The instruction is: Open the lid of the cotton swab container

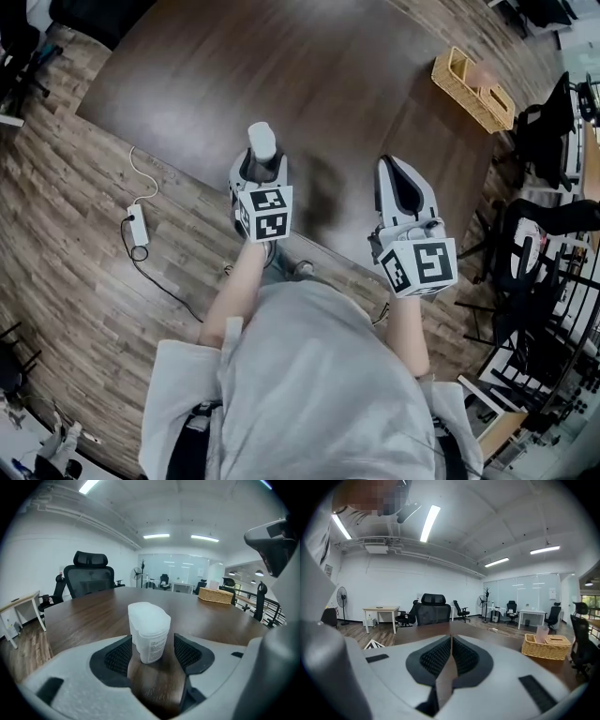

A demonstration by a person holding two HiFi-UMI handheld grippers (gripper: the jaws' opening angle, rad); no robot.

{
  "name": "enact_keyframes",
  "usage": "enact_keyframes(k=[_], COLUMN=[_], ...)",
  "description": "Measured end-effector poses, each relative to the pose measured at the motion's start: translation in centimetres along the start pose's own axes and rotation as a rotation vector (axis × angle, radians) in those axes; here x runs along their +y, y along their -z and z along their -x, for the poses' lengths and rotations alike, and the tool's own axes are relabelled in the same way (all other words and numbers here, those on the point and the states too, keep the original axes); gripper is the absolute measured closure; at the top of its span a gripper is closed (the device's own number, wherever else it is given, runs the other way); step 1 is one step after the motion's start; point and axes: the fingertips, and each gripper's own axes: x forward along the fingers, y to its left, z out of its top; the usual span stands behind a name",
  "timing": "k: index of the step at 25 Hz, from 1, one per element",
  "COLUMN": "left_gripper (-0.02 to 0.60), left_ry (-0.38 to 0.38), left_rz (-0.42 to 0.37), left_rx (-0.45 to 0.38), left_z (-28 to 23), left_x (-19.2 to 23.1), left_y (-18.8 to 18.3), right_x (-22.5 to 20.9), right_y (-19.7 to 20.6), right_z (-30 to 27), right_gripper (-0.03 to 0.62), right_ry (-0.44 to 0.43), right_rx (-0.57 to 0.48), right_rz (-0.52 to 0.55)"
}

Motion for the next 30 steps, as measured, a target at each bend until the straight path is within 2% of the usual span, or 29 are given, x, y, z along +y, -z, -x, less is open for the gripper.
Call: enact_keyframes(k=[6, 12, 21, 27, 30], left_gripper=[0.33, 0.367, 0.379, 0.382, 0.382], left_ry=[-0.04, -0.022, 0.092, 0.177, 0.234], left_rz=[-0.001, -0.023, -0.093, -0.154, -0.145], left_rx=[0.004, 0.003, -0.006, -0.106, -0.165], left_z=[-1.1, -1.0, 0.6, 4.2, 6.6], left_x=[0.7, 1.1, -0.2, -2.1, -3.1], left_y=[-0.6, -0.5, -1.8, -5.9, -8.5], right_x=[-1.3, -1.3, -1.3, -0.2, 0.1], right_y=[0.2, 0.3, 0.0, -1.0, -1.7], right_z=[0.2, 0.2, 0.3, 0.5, 0.8], right_gripper=[0.577, 0.577, 0.577, 0.577, 0.577], right_ry=[0.028, 0.031, -0.001, -0.064, -0.086], right_rx=[0.01, 0.012, -0.007, -0.041, -0.066], right_rz=[-0.004, -0.004, -0.003, 0.022, 0.023])
